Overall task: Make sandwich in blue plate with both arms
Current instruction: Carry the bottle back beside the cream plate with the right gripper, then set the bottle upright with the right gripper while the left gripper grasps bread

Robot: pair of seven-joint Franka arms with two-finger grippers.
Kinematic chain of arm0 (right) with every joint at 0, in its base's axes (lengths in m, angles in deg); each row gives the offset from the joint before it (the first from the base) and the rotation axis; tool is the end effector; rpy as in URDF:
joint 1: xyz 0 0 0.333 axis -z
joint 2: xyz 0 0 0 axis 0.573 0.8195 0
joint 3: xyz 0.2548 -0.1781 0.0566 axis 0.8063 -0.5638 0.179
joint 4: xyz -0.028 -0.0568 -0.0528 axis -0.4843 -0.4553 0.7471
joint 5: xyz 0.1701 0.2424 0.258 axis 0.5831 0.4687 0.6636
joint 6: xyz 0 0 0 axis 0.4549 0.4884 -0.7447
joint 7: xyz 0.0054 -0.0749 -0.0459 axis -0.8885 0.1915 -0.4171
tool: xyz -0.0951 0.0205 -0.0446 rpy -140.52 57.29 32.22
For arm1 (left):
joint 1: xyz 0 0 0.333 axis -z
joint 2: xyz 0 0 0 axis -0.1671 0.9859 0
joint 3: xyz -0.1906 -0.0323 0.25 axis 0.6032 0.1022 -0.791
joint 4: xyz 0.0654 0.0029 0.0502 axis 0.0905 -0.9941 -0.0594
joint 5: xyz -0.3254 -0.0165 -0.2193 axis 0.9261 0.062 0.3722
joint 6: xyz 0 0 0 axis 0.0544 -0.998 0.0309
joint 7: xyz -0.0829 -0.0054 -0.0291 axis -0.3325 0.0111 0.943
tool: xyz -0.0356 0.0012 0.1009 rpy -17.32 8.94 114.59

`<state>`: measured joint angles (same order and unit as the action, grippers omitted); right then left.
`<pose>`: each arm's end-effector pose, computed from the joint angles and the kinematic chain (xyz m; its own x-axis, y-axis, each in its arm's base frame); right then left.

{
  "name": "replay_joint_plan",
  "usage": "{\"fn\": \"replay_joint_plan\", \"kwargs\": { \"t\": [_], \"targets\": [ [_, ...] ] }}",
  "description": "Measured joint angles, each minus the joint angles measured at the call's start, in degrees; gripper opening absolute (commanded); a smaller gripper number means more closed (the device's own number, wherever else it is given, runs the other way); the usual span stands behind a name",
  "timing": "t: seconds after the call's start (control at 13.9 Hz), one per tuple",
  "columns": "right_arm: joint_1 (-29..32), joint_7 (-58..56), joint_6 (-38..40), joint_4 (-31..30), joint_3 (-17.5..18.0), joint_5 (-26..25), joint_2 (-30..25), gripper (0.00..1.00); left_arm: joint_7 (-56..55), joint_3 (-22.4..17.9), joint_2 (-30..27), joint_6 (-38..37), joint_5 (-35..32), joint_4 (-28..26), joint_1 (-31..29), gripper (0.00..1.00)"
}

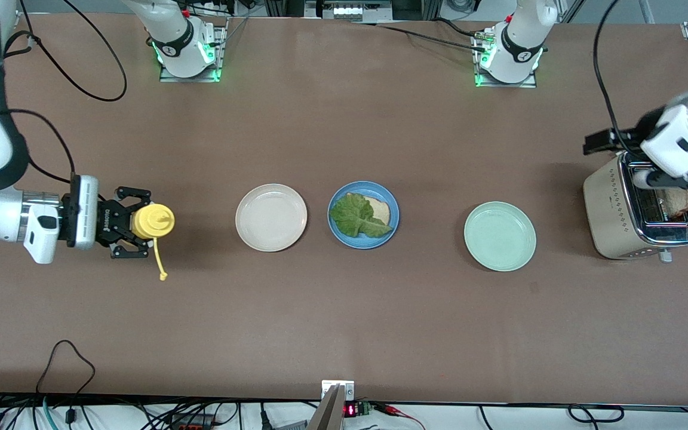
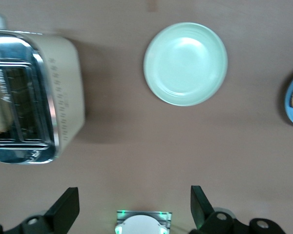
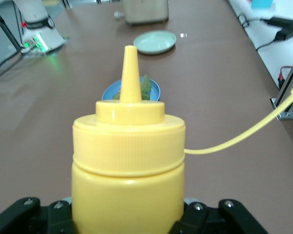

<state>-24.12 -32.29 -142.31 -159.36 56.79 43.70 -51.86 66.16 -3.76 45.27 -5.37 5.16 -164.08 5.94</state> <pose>0.6657 0.0161 0.3817 0.0349 0.6359 0.7710 0.9907 0.0792 -0.1102 0.5712 0.0205 0.5418 0.9635 0.0544 -0.2622 0.0539 -0.9985 -0.0091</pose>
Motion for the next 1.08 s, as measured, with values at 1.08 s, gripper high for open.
{"fn": "replay_joint_plan", "kwargs": {
  "t": [1.08],
  "targets": [
    [14.1,-35.3,13.6,-4.5,0.0,15.7,20.4,0.39,34.0,-0.5,4.9,29.0,-4.7,-13.9,-22.6,0.82]
  ]
}}
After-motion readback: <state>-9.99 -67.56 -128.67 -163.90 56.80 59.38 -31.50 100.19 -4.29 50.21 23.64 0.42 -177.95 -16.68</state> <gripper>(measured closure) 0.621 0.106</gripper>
